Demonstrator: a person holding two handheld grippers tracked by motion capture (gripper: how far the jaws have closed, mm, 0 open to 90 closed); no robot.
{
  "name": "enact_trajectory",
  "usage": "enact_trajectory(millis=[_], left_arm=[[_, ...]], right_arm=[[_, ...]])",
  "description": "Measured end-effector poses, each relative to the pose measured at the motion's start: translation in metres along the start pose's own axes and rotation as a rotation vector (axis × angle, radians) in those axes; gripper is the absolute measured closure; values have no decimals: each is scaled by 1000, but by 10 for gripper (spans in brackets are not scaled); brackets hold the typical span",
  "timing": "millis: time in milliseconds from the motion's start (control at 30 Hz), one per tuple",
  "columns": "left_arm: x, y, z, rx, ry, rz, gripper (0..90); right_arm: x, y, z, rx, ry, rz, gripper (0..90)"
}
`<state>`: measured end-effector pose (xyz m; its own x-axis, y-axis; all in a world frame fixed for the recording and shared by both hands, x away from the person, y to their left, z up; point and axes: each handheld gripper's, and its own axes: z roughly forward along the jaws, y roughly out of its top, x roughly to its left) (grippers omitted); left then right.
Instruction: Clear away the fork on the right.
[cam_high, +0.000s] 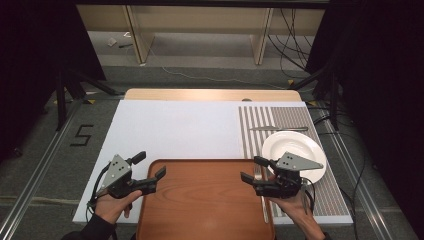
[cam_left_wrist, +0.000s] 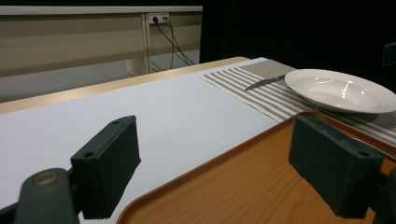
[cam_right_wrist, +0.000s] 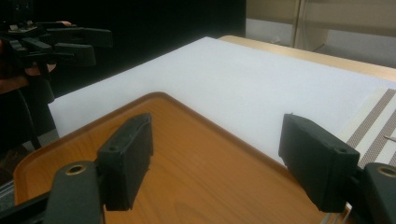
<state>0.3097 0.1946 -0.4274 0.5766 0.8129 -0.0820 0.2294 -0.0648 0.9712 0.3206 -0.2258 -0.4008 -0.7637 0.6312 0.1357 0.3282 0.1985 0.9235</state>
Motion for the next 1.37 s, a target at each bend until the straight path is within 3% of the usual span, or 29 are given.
enact_trajectory(millis=[533,1367], left_arm=[[0,0,-1,-1,-4,2,159],[-1,1,0,0,-2,6,158]], right_arm=[[2,-7,-15,-8,-23,3,242],[3,-5,-13,4,-38,-29,222]])
